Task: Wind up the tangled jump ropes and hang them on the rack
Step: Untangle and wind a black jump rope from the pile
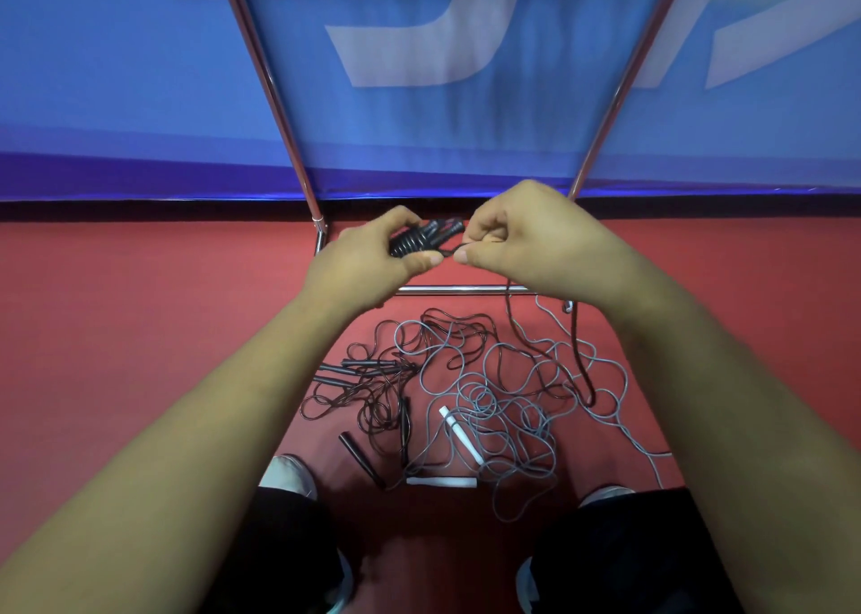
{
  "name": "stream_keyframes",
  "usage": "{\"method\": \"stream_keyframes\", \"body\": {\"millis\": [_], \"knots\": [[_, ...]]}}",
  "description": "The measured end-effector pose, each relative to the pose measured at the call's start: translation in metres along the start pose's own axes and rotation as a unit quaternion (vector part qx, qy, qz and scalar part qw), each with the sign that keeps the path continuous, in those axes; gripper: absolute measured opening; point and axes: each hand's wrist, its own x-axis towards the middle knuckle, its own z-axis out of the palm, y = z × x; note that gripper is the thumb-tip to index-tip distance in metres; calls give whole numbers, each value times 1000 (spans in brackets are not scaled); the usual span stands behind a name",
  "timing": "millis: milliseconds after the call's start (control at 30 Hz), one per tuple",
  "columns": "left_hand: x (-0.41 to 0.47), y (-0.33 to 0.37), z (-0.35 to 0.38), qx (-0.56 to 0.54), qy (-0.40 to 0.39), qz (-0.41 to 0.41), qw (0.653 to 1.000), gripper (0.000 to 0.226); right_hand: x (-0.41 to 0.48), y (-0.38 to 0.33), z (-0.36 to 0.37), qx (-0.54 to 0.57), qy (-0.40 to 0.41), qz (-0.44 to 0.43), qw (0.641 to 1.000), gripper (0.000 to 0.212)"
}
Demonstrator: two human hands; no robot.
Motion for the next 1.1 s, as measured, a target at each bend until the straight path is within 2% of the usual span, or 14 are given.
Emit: {"method": "stream_keyframes", "body": {"millis": [133,267,400,467,567,667,800,900,1000,1100], "knots": [[-3,3,2,88,-62,51,993,41,1,1,3,1,1,17,1000,6],[-15,16,4,149,-100,91,980,42,1,4,3,12,8,5,1000,6],[-20,23,3,159,-127,106,973,70,6,11,7,16,29,1,999,6],[-20,22,2,145,-119,116,975,63,7,14,7,20,45,6,999,6],[-19,20,4,87,-100,136,982,37,10,19,6,39,77,21,996,7],[-20,17,8,9,-103,151,983,27,12,28,4,85,74,54,992,14],[-24,26,4,-227,-130,143,954,11,12,37,1,174,56,70,981,16],[-21,28,1,-337,-96,110,930,16,16,40,1,230,54,87,968,8],[-15,28,3,-402,-75,63,910,33,17,40,3,253,29,91,963,5],[-12,29,4,-451,-58,-10,891,37,16,40,3,242,17,88,966,11]]}}
